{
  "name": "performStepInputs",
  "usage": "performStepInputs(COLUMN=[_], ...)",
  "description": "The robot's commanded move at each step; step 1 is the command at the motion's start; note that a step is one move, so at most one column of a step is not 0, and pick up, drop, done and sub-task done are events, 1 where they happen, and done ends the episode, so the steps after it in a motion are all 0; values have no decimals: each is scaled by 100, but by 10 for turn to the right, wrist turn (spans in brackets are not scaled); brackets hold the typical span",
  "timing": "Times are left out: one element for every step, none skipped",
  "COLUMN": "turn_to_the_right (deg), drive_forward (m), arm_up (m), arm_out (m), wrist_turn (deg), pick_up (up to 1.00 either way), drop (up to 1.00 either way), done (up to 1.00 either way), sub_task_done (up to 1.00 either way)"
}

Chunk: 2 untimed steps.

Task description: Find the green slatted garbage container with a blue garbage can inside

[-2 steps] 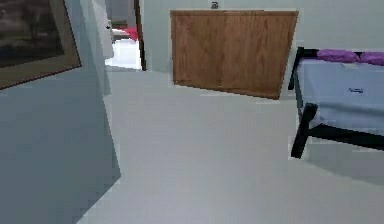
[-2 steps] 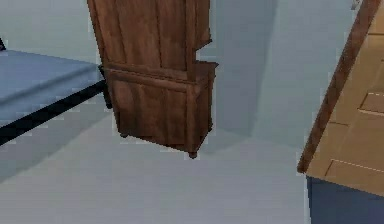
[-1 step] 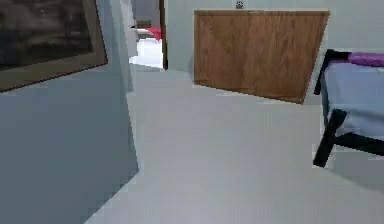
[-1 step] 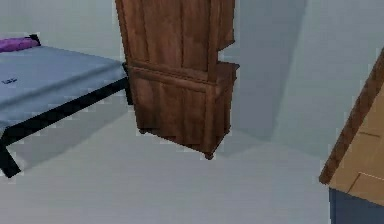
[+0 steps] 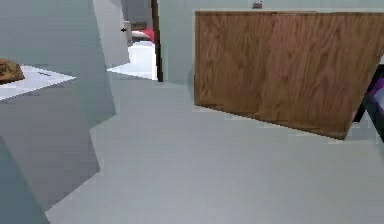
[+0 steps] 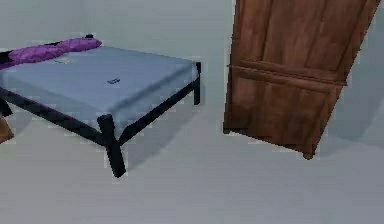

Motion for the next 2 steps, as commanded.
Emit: performStepInputs(turn_to_the_right=[0, -120], drive_forward=[40, 0], arm_up=[0, 0], arm_out=[0, 0], wrist_turn=[0, 0], pick_up=[0, 0], drop=[0, 0], done=[0, 0], sub_task_done=[0, 0])
